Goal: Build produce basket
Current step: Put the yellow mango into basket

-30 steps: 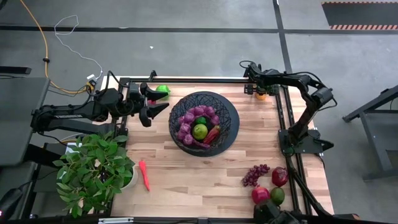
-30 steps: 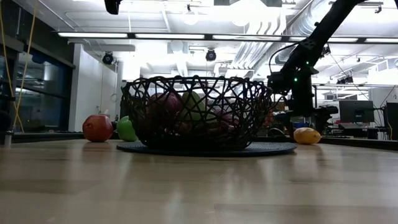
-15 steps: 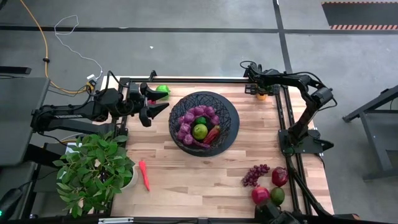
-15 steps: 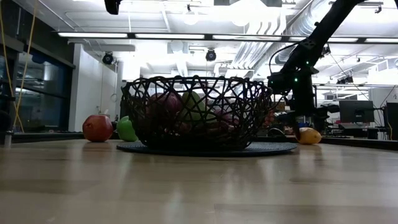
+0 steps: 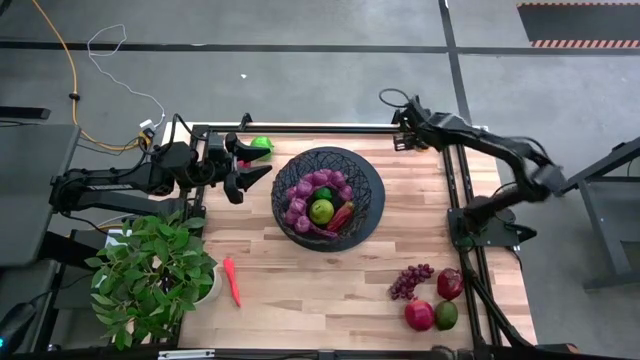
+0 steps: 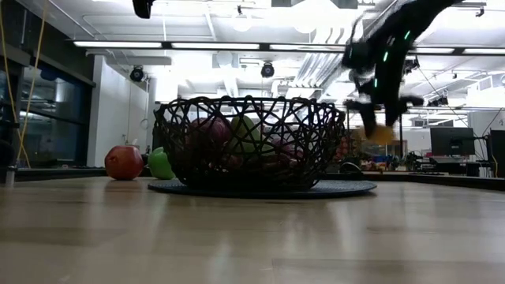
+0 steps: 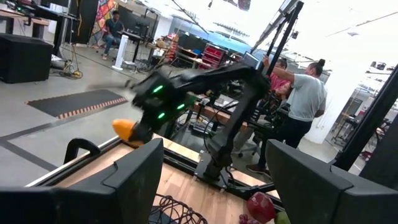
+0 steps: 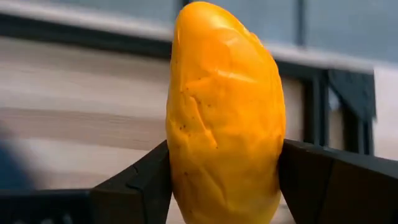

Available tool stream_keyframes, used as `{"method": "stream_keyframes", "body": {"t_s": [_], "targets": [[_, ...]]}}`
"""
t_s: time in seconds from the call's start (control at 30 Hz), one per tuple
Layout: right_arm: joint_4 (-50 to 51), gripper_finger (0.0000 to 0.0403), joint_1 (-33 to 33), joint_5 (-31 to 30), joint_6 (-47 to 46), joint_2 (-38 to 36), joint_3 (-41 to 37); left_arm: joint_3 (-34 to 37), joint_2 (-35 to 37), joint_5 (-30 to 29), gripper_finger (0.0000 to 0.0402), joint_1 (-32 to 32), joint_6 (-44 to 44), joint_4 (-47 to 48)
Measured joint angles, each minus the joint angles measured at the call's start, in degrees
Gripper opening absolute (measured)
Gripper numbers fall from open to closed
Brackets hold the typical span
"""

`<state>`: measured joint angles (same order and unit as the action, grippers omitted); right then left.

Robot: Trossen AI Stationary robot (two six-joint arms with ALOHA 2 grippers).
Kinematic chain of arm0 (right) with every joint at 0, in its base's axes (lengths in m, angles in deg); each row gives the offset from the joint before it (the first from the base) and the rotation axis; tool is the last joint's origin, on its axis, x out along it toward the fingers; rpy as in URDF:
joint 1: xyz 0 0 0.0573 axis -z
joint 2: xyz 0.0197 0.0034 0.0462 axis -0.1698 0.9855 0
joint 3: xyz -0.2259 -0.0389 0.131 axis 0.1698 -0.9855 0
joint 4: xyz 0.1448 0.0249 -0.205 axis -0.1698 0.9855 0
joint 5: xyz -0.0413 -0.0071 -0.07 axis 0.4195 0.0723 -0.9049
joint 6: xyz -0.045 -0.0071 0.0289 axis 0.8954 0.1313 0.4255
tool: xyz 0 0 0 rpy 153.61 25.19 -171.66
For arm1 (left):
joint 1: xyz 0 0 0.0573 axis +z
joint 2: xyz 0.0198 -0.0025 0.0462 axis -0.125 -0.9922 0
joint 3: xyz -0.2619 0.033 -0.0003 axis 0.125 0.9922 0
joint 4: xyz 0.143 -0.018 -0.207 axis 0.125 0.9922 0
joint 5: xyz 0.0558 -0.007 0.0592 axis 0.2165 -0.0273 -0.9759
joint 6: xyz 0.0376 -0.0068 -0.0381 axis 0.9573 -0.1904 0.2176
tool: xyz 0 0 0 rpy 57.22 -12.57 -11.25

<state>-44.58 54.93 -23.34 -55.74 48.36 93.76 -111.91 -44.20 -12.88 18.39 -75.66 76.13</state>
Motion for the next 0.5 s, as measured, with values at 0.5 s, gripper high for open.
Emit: {"method": "stream_keyframes", "body": {"t_s": [0.5], "targets": [[-27.1,0.0213,-28.3,16.6,3.4,-30.6,0.0,0.0,0.0,-0.2,0.0271,0.0,1.9,0.0]]}}
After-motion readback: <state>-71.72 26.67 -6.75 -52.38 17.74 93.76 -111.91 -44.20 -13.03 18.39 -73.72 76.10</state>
